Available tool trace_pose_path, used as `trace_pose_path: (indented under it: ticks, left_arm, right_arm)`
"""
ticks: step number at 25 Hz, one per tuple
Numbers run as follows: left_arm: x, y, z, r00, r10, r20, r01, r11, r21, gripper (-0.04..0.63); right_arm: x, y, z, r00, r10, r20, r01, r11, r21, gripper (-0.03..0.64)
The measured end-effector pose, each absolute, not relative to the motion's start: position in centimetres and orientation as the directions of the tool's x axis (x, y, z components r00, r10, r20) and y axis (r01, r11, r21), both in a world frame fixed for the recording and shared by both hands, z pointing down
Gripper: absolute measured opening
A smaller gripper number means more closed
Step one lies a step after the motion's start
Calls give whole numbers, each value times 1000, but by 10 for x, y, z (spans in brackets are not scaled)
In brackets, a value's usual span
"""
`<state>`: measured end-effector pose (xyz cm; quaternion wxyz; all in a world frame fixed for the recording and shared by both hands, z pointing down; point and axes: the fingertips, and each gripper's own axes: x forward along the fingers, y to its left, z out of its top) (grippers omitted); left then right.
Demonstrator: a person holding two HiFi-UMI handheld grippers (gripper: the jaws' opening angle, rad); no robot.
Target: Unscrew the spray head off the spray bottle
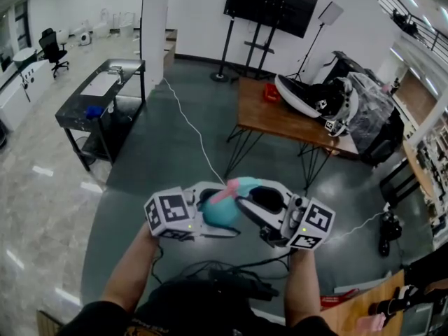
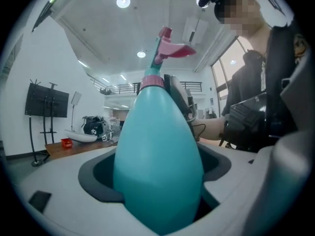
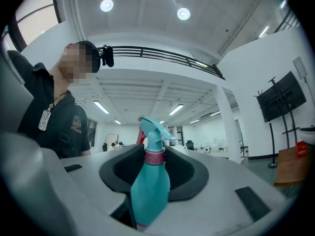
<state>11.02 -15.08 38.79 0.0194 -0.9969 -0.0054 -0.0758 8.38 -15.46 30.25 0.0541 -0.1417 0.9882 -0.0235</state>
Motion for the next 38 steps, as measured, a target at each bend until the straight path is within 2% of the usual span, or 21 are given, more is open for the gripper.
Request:
trace_pose_path:
  ticks: [3, 6, 9, 11, 17, 23, 29, 38]
  left_arm:
    - [111, -144, 385, 990, 36, 134, 42, -998, -39, 433]
    - [113, -150, 385, 992, -5, 123, 1, -999, -46, 433]
    - [114, -160, 385, 990, -73, 118, -67, -996, -58, 433]
    - [113, -169, 385, 984, -133, 119, -126, -990, -67, 433]
    - [109, -198, 386, 943, -315, 110, -309, -949, -69, 433]
    - [112, -206, 391, 912, -390, 125, -382, -920, -83, 433]
    - [113, -200, 395, 924, -356, 141, -347, -934, -84, 433]
    - [119, -175, 391, 975, -159, 158, -147, -986, -82, 433]
  right_arm:
    - [84, -148, 300, -966, -237, -106, -232, 971, -52, 138]
    - [85, -152, 300, -957, -263, -126, -256, 964, -67, 140]
    - [85, -160, 301, -938, -323, -130, -313, 946, -88, 143]
    - [87, -166, 302, -917, -377, -126, -366, 925, -102, 180]
    - [94, -185, 304, -821, -560, -116, -545, 827, -135, 186]
    - [84, -192, 308, -766, -638, -71, -625, 767, -147, 186]
    - [86, -192, 312, -772, -632, -67, -616, 770, -167, 155]
    - [89, -173, 305, -889, -450, -90, -437, 890, -131, 146]
